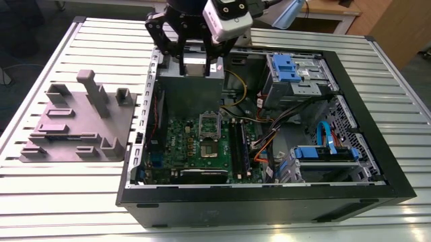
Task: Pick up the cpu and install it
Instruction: 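Pick up the cpu and move it towards the insertion slot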
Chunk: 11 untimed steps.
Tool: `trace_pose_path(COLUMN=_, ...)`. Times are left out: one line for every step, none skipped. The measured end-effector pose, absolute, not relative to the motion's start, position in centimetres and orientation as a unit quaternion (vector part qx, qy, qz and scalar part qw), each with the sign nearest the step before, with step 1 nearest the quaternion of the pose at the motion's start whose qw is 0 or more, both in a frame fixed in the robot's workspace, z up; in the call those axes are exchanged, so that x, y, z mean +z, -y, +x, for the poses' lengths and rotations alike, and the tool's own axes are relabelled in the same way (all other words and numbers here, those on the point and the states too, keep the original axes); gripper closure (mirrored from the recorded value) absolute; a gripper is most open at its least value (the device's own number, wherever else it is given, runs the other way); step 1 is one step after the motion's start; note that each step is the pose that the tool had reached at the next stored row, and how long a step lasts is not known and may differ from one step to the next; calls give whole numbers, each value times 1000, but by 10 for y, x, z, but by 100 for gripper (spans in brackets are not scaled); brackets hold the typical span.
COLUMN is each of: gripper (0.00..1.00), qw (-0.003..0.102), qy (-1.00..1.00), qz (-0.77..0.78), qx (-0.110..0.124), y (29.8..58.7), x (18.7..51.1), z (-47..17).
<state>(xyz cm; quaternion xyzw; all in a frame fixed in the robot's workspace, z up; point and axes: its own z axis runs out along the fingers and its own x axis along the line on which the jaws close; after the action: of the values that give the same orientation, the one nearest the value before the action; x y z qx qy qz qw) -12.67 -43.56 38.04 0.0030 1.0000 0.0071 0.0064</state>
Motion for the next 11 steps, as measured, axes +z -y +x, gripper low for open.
trace_pose_path(gripper=53, qw=6, qy=-1000, qz=3, qx=7, y=436, x=380, z=-126)
trace_pose_path(gripper=53, qw=6, qy=-1000, qz=3, qx=7, y=436, x=380, z=-125)
trace_pose_path(gripper=53, qw=6, qy=-1000, qz=3, qx=7, y=436, x=380, z=-125)
trace_pose_path(gripper=53, qw=6, qy=-1000, qz=3, qx=7, y=436, x=380, z=-124)
trace_pose_path(gripper=53, qw=6, qy=-1000, qz=3, qx=7, y=436, x=380, z=-123)
trace_pose_path(gripper=53, qw=6, qy=-1000, qz=3, qx=7, y=436, x=380, z=-123)
trace_pose_path(gripper=53, qw=6, qy=-1000, qz=4, qx=7, y=436, x=380, z=-122)
trace_pose_path(gripper=53, qw=6, qy=-1000, qz=4, qx=7, y=436, x=380, z=-121)
trace_pose_path(gripper=53, qw=6, qy=-1000, qz=4, qx=7, y=436, x=380, z=-121)
trace_pose_path(gripper=53, qw=6, qy=-1000, qz=4, qx=7, y=436, x=380, z=-120)
trace_pose_path(gripper=53, qw=6, qy=-1000, qz=4, qx=7, y=436, x=380, z=-119)
